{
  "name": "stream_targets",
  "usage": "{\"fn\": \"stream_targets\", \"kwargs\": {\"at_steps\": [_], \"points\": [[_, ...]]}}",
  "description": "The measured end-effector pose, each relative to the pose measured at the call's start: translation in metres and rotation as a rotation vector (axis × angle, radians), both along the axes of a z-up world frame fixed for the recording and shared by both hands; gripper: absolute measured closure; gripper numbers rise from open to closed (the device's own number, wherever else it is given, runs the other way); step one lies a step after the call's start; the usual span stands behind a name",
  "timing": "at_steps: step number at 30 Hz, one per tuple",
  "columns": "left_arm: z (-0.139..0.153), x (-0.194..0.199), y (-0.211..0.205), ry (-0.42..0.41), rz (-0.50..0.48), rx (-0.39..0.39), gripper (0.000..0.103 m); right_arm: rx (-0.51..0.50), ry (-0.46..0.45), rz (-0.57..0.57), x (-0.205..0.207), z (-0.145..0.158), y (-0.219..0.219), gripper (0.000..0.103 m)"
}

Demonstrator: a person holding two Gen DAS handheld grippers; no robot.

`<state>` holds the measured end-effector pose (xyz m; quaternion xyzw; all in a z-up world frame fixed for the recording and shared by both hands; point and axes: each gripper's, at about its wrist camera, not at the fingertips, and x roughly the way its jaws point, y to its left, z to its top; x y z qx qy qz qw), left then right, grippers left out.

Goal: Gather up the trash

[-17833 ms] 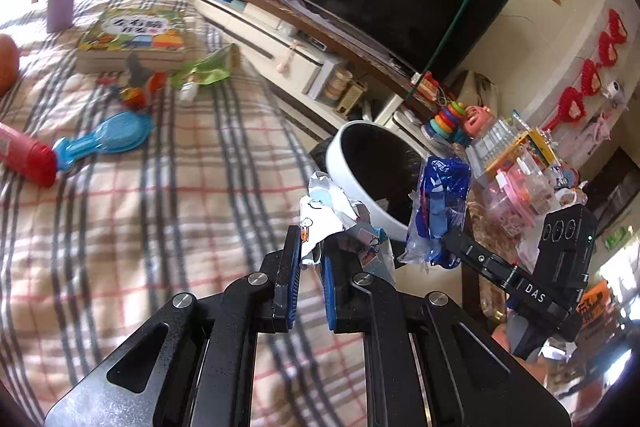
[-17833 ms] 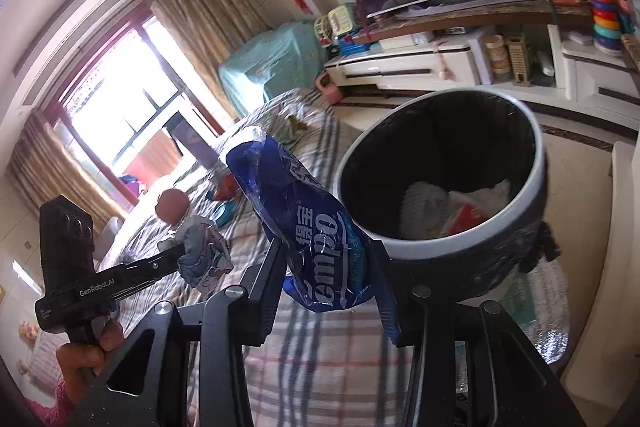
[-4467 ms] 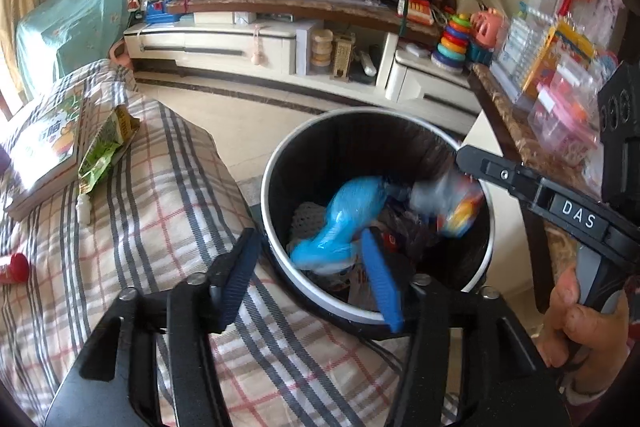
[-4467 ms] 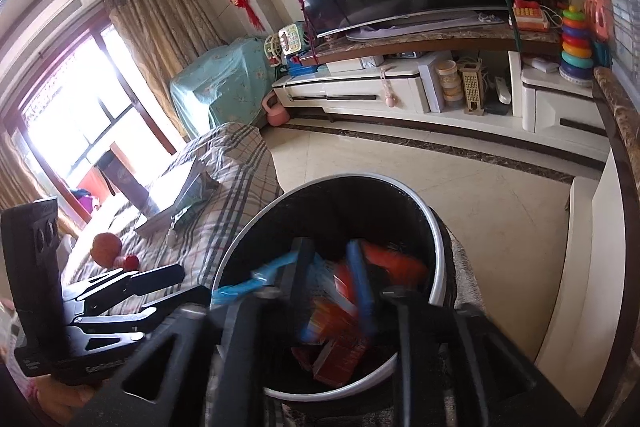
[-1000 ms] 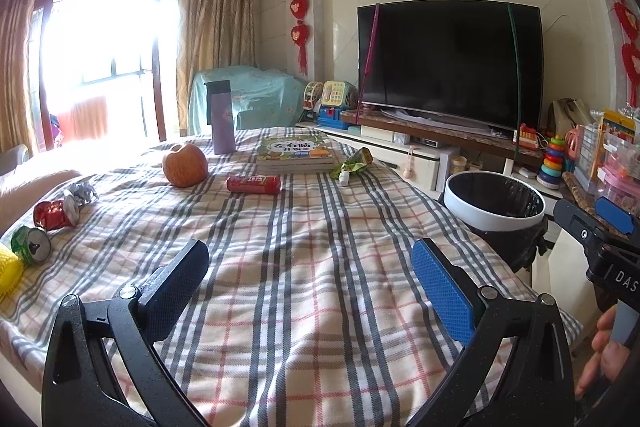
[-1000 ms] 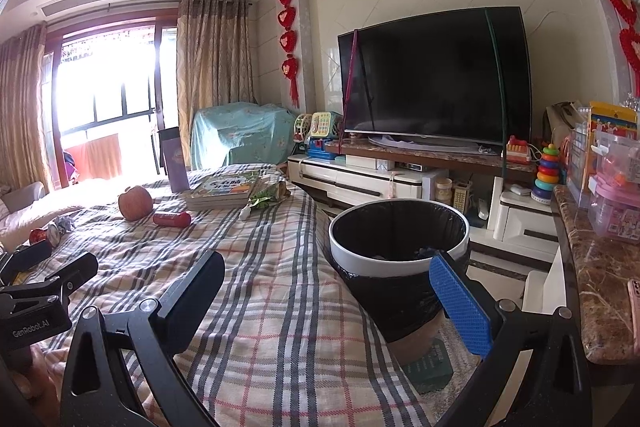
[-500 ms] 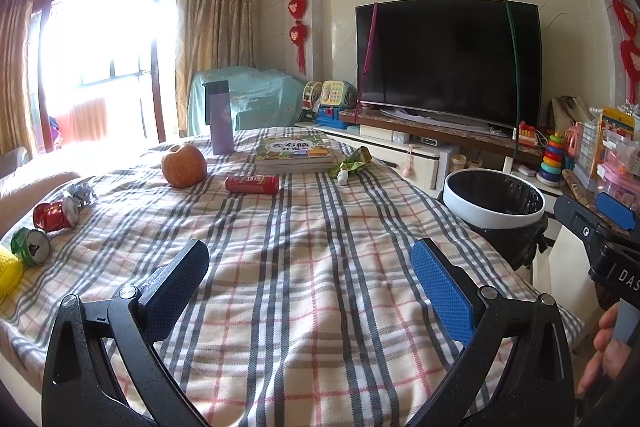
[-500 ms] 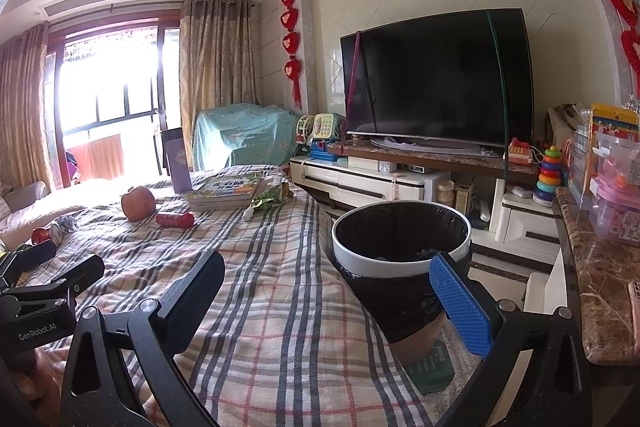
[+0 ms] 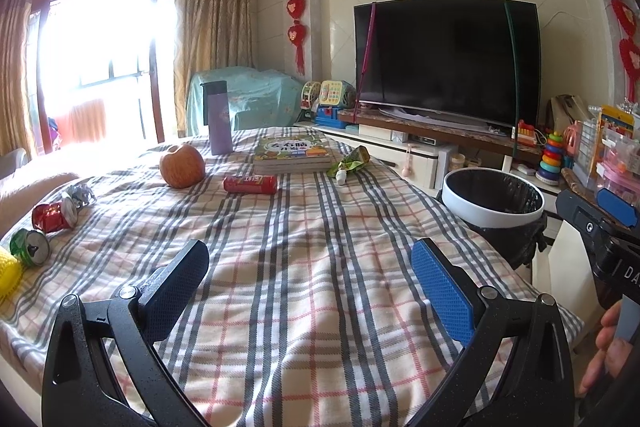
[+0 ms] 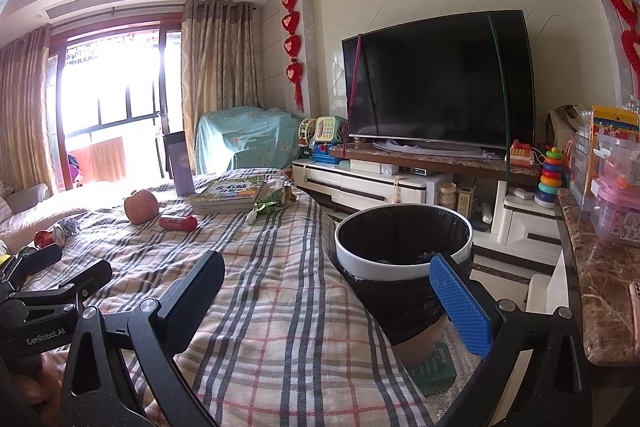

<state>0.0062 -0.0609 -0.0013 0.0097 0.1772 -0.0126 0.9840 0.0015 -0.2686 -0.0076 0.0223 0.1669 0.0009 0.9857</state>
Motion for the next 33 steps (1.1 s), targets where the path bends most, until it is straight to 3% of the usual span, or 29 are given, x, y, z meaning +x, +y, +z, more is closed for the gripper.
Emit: {"fn": "stream_targets", "kwargs": {"at_steps": [33], "points": [[-0.0035,0.0026,-0.0008,0.006,-0.008,-0.001,0.000,0.014,0.001,0.010,0.0004,0.0007,0.0027,0.000]]}}
